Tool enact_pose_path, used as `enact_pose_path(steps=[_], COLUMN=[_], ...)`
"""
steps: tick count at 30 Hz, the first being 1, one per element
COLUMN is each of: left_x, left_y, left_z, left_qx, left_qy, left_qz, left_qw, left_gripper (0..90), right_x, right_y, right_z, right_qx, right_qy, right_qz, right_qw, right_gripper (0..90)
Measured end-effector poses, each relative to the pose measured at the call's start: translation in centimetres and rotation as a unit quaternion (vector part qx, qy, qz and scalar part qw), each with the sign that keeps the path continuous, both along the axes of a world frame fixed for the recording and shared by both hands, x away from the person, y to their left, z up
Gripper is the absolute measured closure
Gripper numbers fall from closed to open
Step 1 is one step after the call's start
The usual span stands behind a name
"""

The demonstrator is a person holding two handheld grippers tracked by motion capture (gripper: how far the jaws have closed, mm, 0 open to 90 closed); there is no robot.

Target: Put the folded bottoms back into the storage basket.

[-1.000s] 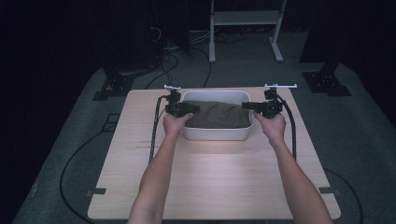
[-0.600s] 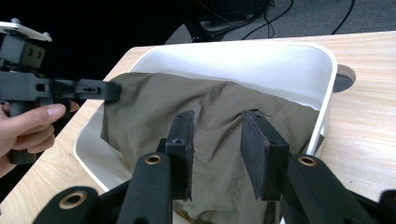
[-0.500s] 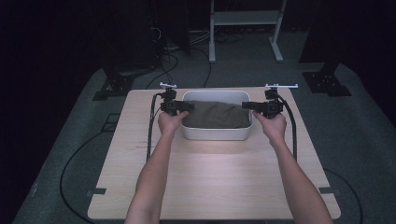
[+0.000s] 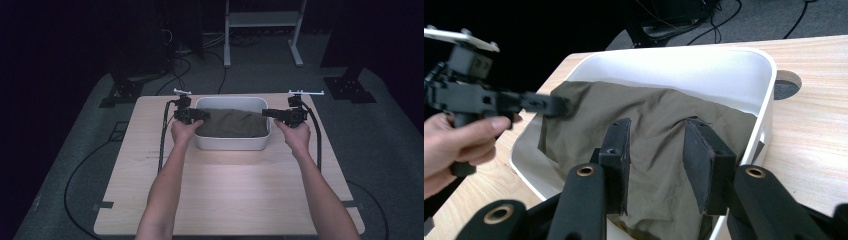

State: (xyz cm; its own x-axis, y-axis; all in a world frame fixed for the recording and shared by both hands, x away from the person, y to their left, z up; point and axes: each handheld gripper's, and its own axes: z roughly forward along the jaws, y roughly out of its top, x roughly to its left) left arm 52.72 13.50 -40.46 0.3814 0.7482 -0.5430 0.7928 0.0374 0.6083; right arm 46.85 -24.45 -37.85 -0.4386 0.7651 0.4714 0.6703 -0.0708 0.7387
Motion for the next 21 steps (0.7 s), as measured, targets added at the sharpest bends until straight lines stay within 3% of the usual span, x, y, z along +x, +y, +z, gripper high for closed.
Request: enact_pose_path(steps=[6, 9, 21], left_x=[-0.4, -0.6, 0.4], left_y=[1.0, 1.2, 0.6], left_z=[1.5, 1.7, 0.1], left_qx=[-0.015, -0.013, -0.004], left_qy=[-0.02, -0.027, -0.012], left_qz=[0.01, 0.006, 0.014], left_qw=[0.9996, 0.9995, 0.9998], left_gripper=[63.4, 62.9, 61.3], right_x=[-0.2, -0.3, -0.4], right_y=[0.0, 0.1, -0.2], right_z=[0.2, 0.2, -1.3], right_qx=[0.002, 0.003, 0.0], right_qy=[-0.003, -0.003, 0.005], right_qz=[0.001, 0.006, 0.006], right_qw=[1.0, 1.0, 1.0], right_gripper=[62.0, 61.4, 60.4])
